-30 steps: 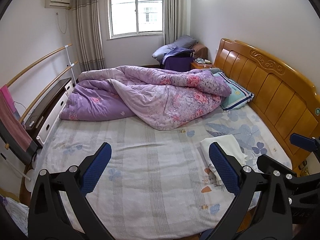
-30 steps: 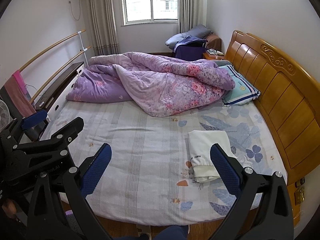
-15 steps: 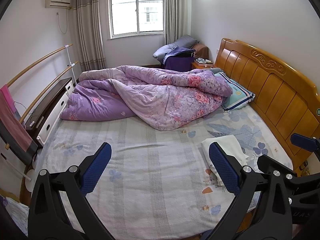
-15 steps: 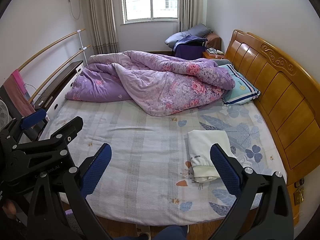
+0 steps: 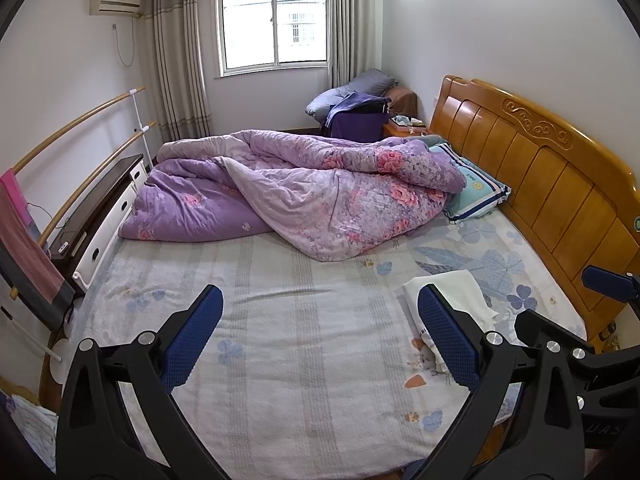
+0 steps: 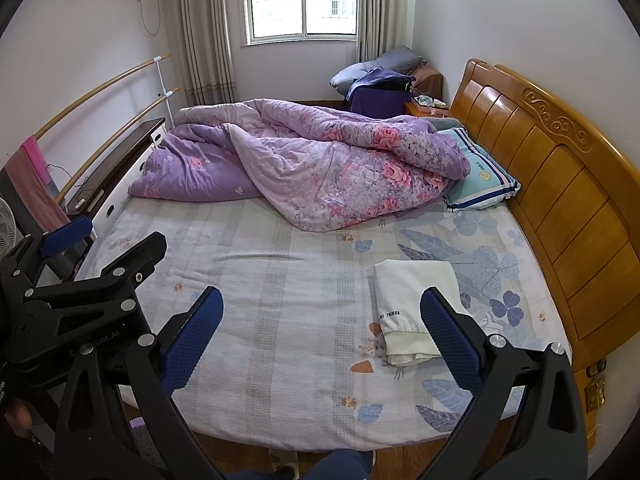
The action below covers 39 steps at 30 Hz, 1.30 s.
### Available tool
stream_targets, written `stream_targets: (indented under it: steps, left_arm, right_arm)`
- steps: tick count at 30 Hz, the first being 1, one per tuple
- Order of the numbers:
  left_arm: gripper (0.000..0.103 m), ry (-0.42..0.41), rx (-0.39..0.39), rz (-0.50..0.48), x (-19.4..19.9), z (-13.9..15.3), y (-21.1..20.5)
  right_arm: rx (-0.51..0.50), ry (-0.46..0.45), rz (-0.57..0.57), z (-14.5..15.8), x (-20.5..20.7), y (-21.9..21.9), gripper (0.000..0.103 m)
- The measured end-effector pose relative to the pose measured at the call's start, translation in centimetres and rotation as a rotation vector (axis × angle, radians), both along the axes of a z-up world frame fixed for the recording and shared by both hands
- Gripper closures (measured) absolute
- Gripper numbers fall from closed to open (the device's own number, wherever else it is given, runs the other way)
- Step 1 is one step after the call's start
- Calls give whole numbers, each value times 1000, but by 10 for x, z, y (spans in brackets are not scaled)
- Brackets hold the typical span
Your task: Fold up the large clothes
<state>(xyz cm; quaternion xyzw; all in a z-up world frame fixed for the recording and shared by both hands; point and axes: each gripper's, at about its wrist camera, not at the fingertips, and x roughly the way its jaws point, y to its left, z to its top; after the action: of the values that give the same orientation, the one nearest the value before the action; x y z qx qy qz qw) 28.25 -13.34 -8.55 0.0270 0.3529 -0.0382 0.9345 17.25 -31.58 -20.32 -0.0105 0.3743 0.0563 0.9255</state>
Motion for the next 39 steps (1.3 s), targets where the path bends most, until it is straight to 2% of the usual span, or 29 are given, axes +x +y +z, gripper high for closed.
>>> stream_targets:
  steps: [39]
  left_arm:
    - [5, -7, -10, 7, 7, -6, 3]
  right_arm:
    - [-3, 5, 6, 3, 8, 1, 8]
